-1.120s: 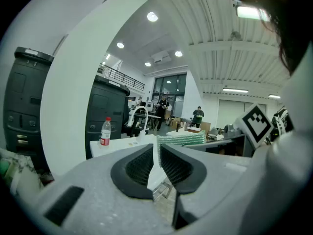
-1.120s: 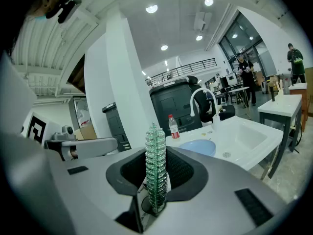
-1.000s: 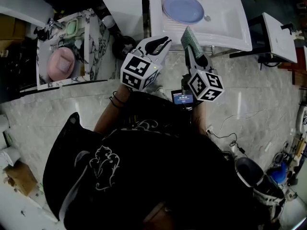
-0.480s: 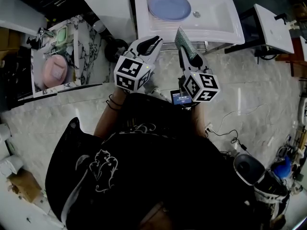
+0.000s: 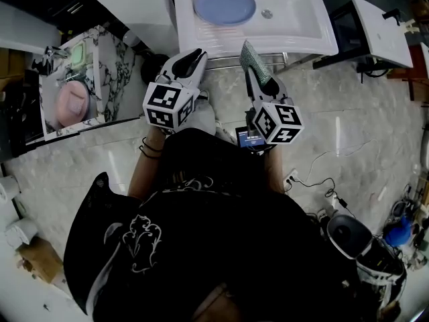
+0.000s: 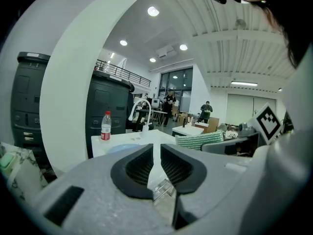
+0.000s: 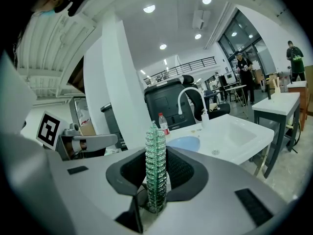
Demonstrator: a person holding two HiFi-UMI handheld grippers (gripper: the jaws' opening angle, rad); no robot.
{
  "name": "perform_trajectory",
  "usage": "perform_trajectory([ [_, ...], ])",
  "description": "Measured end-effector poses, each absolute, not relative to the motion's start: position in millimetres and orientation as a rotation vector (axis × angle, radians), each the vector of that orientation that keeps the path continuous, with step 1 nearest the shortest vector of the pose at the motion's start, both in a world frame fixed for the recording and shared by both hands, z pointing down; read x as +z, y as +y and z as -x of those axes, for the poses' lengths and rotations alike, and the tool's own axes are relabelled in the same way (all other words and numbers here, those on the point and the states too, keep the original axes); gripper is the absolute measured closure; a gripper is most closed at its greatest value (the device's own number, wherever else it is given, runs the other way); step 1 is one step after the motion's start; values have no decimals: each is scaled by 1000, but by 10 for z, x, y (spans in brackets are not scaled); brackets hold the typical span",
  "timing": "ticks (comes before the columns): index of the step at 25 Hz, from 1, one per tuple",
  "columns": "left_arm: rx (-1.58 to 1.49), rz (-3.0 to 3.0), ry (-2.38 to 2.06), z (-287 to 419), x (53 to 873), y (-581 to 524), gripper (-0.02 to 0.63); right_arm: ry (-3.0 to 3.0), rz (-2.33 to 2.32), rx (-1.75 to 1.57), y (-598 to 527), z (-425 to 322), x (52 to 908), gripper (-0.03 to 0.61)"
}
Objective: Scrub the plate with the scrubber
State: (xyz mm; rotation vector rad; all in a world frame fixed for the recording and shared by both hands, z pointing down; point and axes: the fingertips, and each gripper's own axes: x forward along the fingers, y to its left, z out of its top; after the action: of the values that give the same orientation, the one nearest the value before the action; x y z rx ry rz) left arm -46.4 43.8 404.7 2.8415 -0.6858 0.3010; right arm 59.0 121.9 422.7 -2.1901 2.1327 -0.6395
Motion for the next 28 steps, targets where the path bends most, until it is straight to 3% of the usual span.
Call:
perform_trajectory([
  [28,413,-2703,-640,-780,4595,-1607,551,2136,2279,-778,-676,-1945,4485,488],
])
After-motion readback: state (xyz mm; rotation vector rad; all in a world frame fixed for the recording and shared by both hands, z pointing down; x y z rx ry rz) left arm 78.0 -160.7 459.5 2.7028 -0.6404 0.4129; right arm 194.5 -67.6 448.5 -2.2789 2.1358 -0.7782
